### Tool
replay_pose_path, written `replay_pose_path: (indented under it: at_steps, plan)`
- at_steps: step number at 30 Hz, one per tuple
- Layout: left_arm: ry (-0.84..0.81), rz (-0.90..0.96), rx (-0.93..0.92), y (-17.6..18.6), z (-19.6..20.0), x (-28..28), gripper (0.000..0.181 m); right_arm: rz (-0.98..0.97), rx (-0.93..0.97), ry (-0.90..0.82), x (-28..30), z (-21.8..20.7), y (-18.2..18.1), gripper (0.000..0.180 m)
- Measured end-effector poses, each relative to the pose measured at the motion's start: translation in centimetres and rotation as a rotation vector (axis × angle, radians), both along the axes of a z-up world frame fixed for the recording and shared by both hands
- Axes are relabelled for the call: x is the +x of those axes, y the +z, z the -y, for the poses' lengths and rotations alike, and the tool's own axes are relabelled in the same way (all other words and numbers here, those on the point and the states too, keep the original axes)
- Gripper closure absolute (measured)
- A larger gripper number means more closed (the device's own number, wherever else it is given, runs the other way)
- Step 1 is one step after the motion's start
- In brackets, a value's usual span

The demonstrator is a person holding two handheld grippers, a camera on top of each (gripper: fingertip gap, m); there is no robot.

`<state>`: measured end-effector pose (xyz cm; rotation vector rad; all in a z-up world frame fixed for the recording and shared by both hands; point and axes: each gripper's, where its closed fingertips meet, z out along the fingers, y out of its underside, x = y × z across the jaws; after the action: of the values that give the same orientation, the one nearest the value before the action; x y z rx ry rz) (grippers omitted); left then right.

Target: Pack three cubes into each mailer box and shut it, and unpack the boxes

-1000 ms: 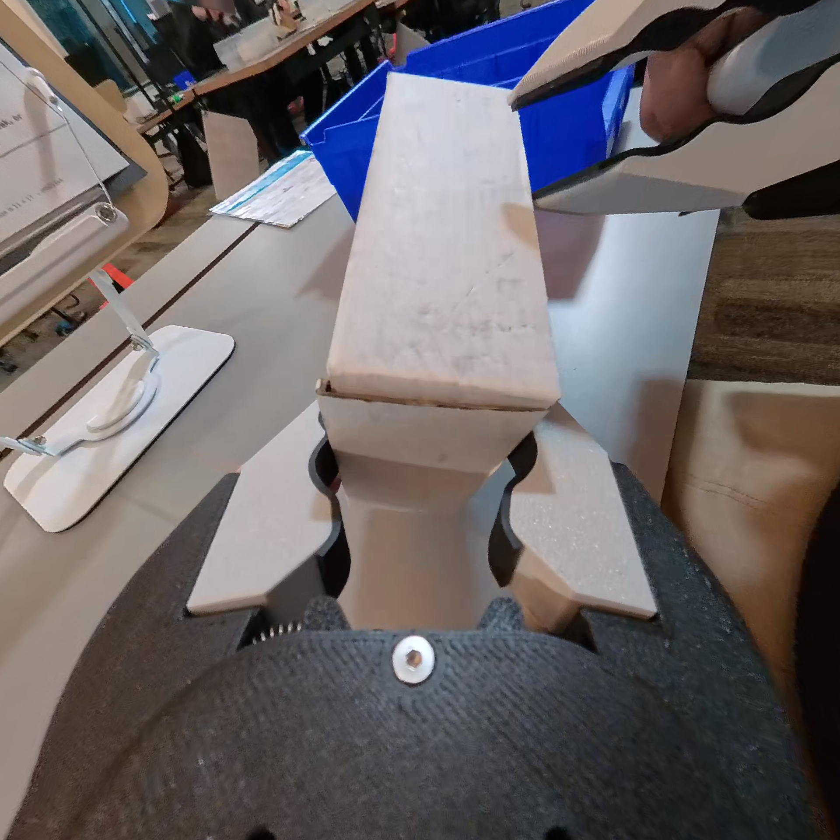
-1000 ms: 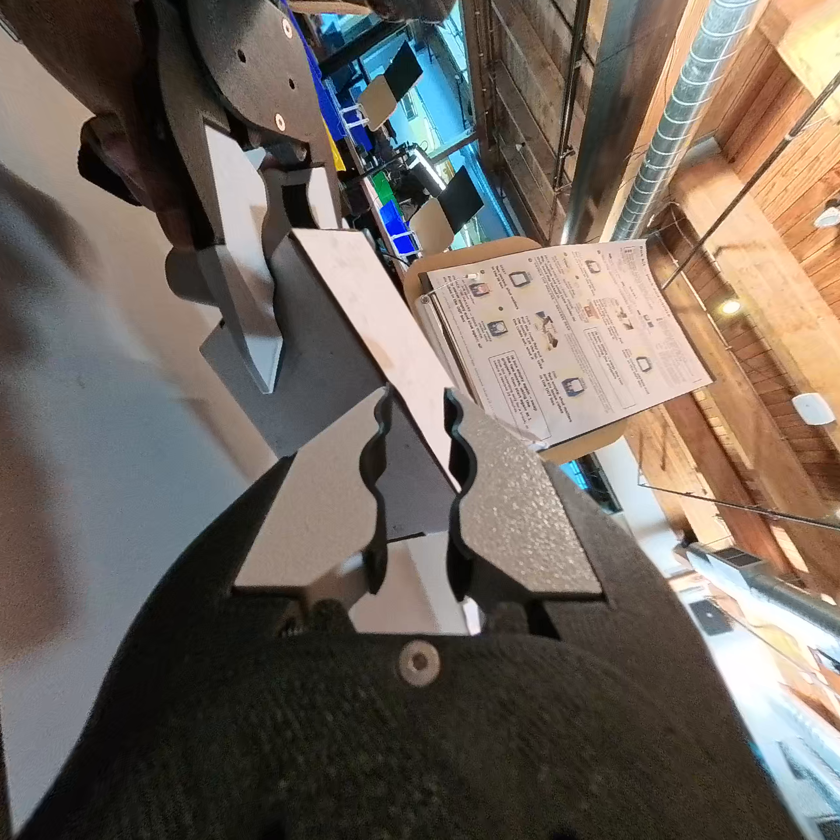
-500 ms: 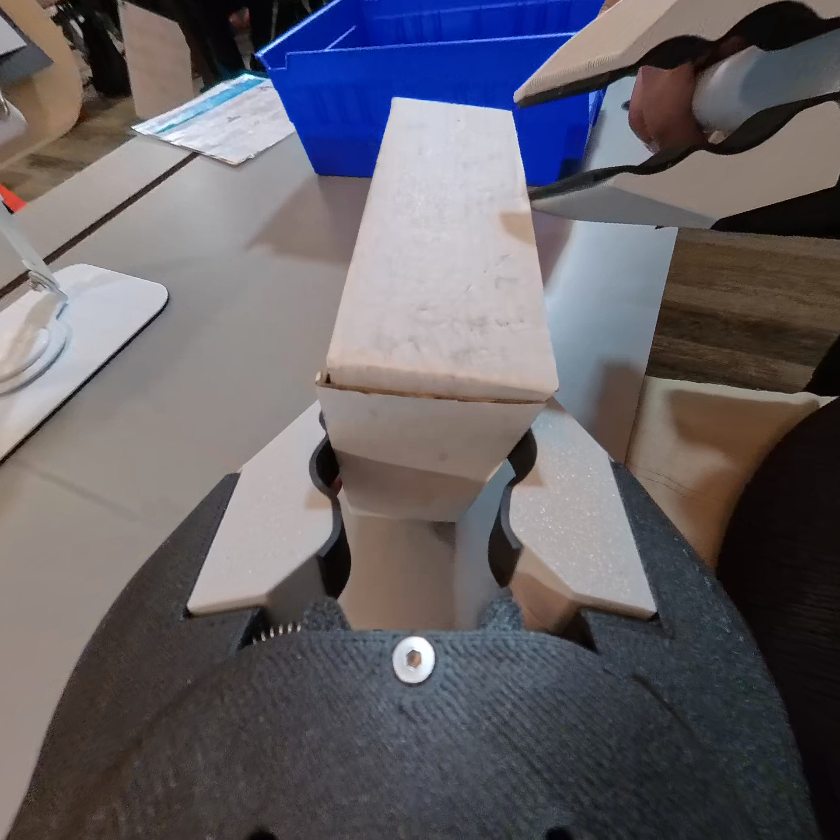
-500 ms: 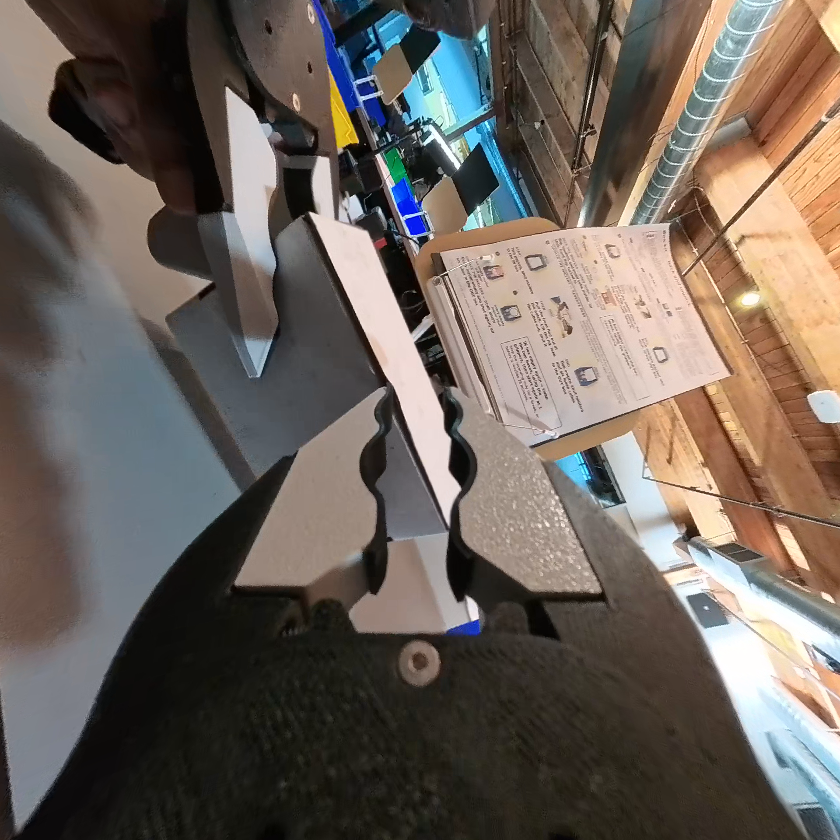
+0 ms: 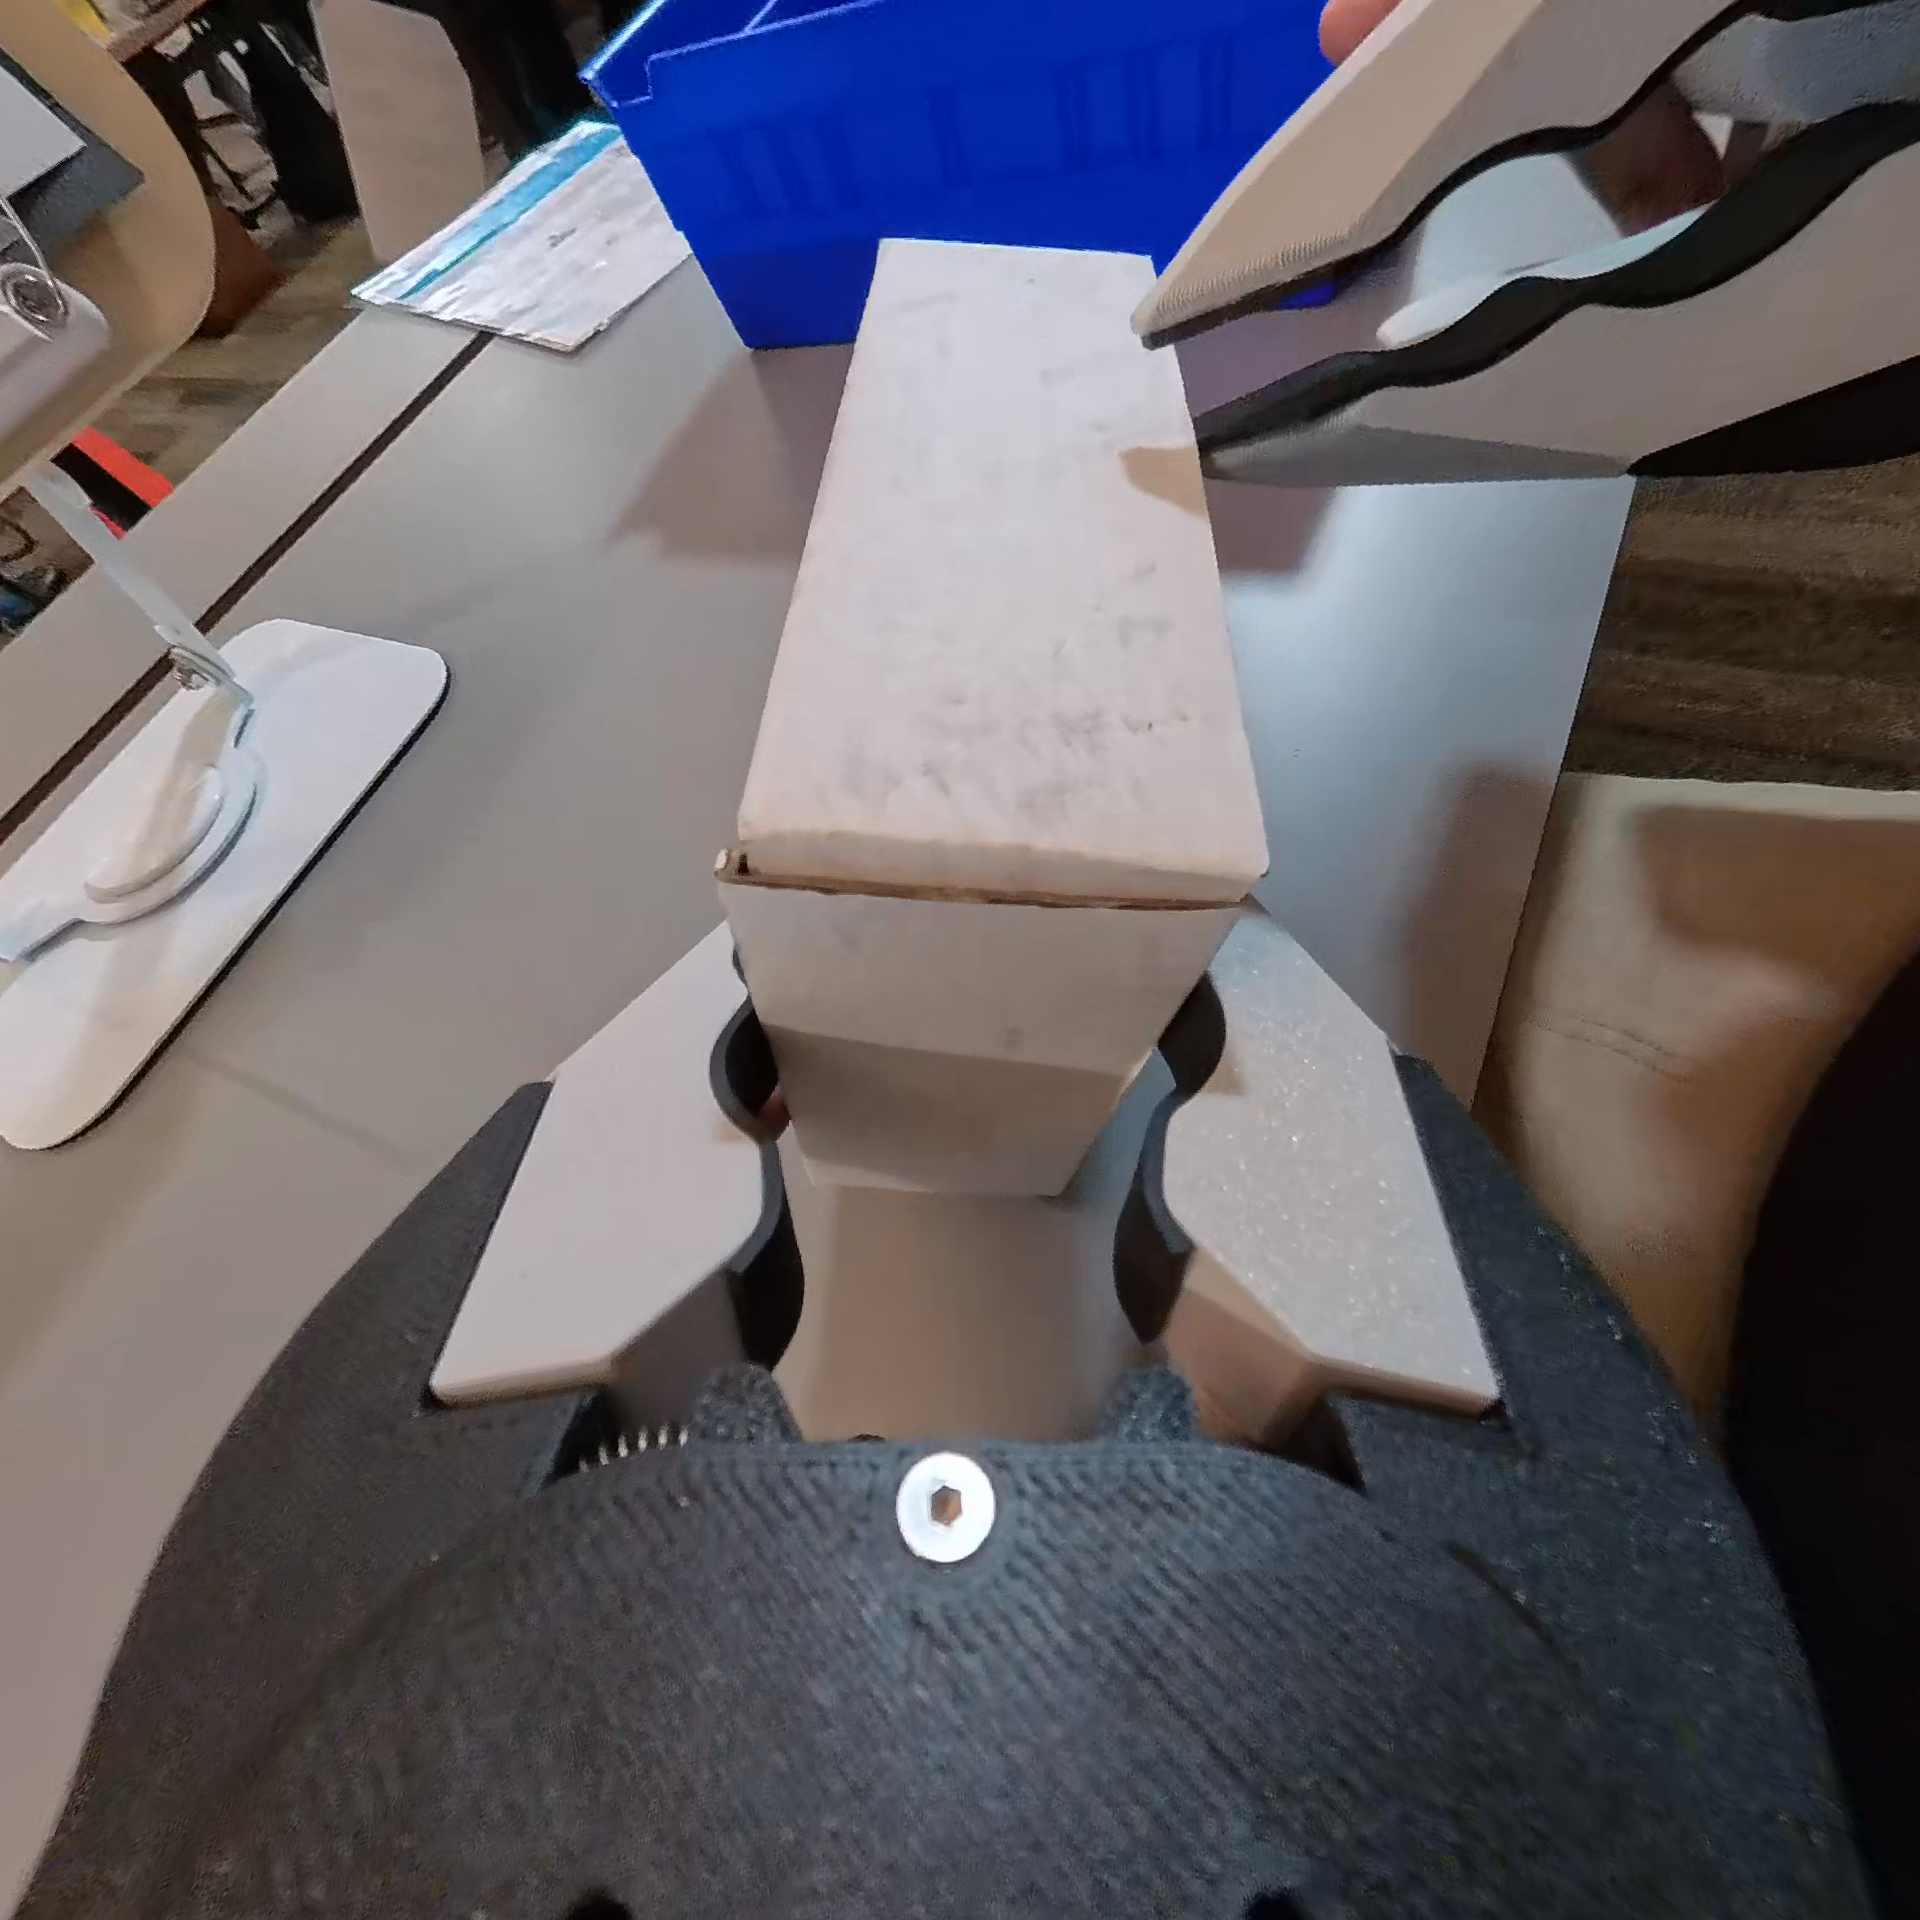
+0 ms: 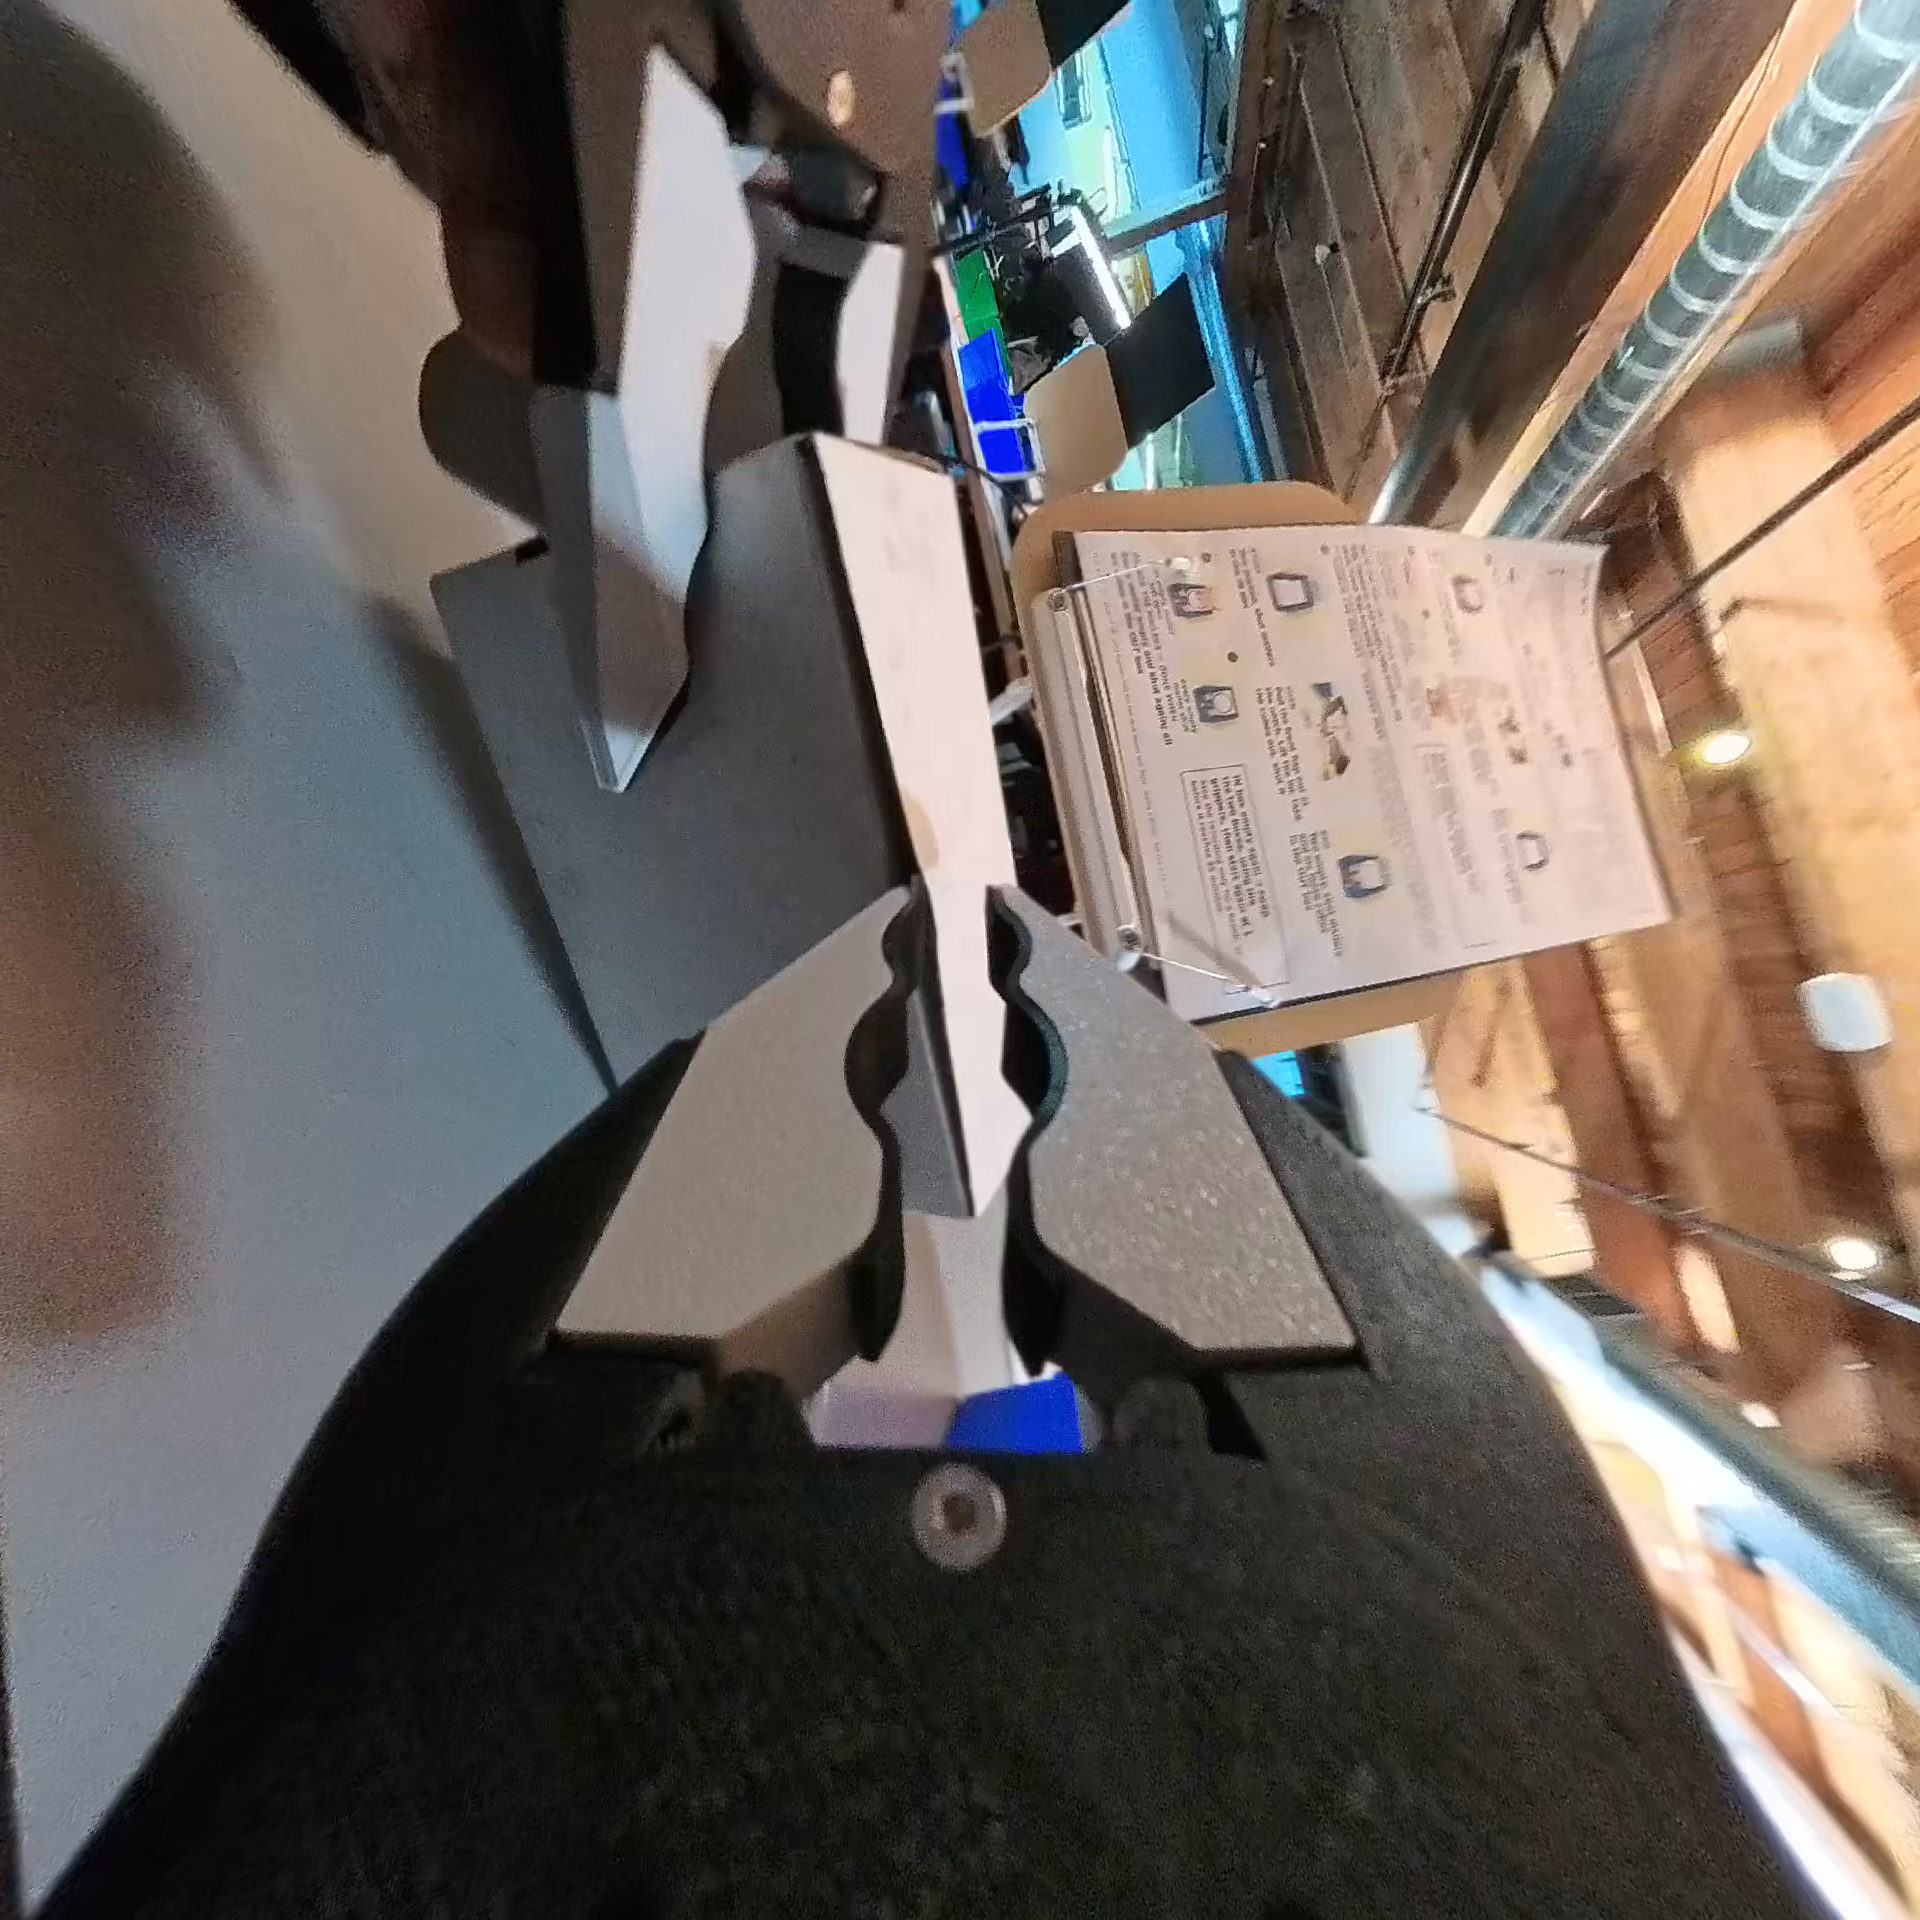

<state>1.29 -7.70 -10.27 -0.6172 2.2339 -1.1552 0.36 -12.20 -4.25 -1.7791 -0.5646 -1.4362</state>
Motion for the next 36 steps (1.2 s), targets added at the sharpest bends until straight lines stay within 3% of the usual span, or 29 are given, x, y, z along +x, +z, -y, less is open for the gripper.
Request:
replay_pose_path:
  at_steps: [3, 7, 20, 27, 29, 31, 36]
  plan:
    - [-0.002, -0.002, -0.023, 0.3, 0.2, -0.1, 0.107, -0.092, 0.076, 0.024, -0.1, 0.0, 0.6, 0.177]
    - [-0.018, -0.019, -0.063, 0.7, 0.8, -0.4, 0.108, -0.100, 0.150, 0.038, -0.5, 0.0, 1.9, 0.177]
    - [-0.014, -0.018, -0.056, 0.5, 1.3, -0.4, 0.110, -0.399, 0.366, 0.072, -0.3, 0.1, 3.3, 0.176]
    - [-0.010, 0.123, -0.177, 2.5, 1.2, 0.1, 0.107, -0.267, 0.238, -0.006, 0.6, 0.4, 2.1, 0.179]
    - [0.032, 0.168, -0.174, 2.7, 0.8, 0.6, 0.095, -0.293, 0.229, 0.001, 0.4, 0.2, 1.8, 0.180]
    - [0.023, 0.163, -0.176, 2.8, 1.1, 0.5, 0.089, -0.316, 0.212, 0.003, 0.3, -0.1, 1.4, 0.180]
    - [0.020, 0.086, -0.283, 3.1, 1.2, 0.5, 0.097, -0.309, 0.184, 0.053, -0.5, -0.5, 0.9, 0.180]
